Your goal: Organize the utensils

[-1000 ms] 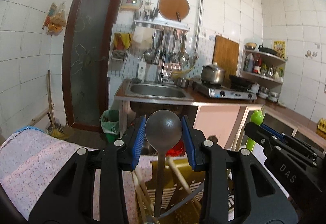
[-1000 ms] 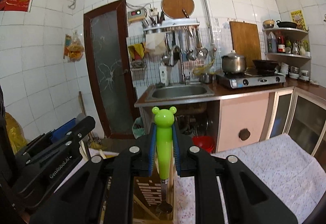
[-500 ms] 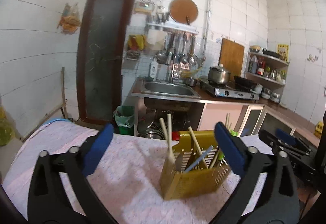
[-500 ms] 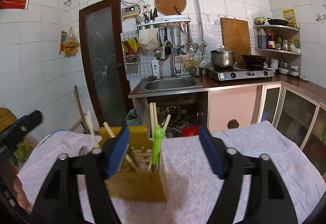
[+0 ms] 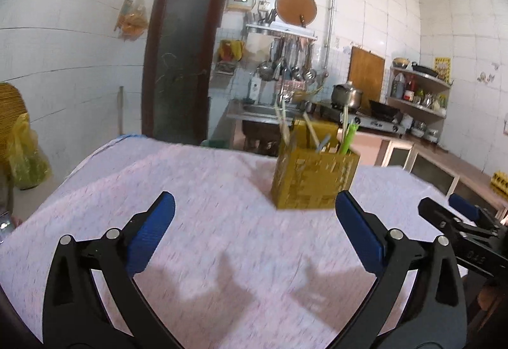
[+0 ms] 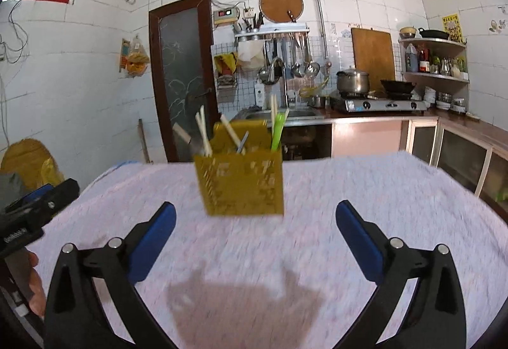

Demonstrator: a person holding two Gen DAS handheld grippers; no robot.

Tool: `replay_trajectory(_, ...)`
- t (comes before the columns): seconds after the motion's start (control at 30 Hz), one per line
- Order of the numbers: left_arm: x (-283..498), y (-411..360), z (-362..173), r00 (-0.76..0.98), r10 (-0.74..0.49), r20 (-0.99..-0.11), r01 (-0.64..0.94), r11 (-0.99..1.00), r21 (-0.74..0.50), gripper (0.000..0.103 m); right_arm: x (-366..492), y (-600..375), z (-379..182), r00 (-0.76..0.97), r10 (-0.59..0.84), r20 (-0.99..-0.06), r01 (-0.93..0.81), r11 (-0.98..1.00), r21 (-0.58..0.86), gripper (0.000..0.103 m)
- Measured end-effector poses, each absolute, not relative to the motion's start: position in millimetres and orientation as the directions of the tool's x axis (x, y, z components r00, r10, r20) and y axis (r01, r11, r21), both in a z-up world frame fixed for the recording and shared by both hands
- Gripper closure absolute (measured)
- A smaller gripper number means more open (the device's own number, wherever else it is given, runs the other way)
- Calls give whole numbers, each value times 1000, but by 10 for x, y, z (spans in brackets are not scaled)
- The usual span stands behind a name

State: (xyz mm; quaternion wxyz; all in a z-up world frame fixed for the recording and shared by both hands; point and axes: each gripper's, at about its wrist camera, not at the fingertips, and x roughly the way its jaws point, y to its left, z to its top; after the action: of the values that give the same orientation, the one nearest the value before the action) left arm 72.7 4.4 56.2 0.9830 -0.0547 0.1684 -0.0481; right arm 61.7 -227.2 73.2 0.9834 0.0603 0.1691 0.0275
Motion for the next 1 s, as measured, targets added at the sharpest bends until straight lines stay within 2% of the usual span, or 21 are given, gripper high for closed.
replay_trajectory(0.17, 605, 19, 285, 934, -85, -347, 57, 994, -90, 5, 439, -2193, 469, 937, 59, -343, -21, 993, 113, 5)
replay_trajectory(0.4, 532, -44, 42, 940, -51, -338, 35, 998, -52, 5, 311, -2221, 281, 949, 34, -315, 0, 994, 106, 5)
replay_trajectory(0.7, 400, -39, 76, 962, -26, -272, 16, 999, -40, 5, 251, -2132, 296, 957, 19, -290, -2, 998, 59, 5)
replay_trajectory(1.0, 376, -65, 76, 964, 26, -264, -30, 999, -11, 5, 192, -2128, 322, 960, -41, -276, 53, 998, 37, 5)
